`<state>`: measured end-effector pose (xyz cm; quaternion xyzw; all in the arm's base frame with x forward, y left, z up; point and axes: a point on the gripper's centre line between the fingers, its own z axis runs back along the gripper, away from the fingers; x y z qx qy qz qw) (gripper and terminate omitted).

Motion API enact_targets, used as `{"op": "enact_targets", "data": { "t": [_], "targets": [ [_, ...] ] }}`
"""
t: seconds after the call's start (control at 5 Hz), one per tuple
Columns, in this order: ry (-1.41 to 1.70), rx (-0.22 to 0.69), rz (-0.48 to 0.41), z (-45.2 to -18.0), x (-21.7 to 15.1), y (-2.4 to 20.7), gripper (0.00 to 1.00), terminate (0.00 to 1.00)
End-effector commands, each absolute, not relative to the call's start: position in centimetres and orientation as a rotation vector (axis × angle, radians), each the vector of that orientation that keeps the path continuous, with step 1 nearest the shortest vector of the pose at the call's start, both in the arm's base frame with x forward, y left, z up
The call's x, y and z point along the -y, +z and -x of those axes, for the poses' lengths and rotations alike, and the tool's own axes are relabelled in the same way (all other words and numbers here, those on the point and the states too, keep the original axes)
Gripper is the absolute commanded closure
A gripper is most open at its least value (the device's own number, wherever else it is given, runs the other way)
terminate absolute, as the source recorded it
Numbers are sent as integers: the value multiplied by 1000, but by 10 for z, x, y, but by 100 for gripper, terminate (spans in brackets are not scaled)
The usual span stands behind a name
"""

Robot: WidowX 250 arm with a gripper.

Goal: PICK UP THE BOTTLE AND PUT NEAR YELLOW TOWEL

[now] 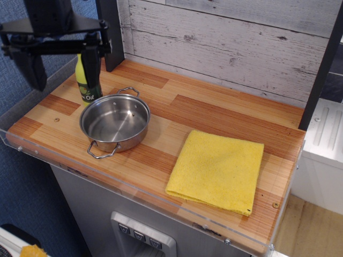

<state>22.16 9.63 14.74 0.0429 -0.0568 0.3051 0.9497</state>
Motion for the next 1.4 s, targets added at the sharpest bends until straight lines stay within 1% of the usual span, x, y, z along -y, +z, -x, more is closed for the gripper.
{"op": "enact_targets", "data": {
  "t": [0.0, 0.2, 0.4, 0.6, 0.8, 1.0, 1.2],
  "targets": [
    [811, 186, -147, -264, -138, 155, 0, 0],
    [885, 230, -176, -280, -157, 155, 0, 0],
    [921, 237, -151, -294, -172, 152, 0, 0],
    [955, 296, -106, -308, -179, 149, 0, 0],
    [969, 306, -79, -317, -180, 143, 0, 0],
    [974, 276, -67, -323, -181, 132, 0, 0],
    [968, 239, -63, -326, -182, 125, 0, 0]
  ]
}}
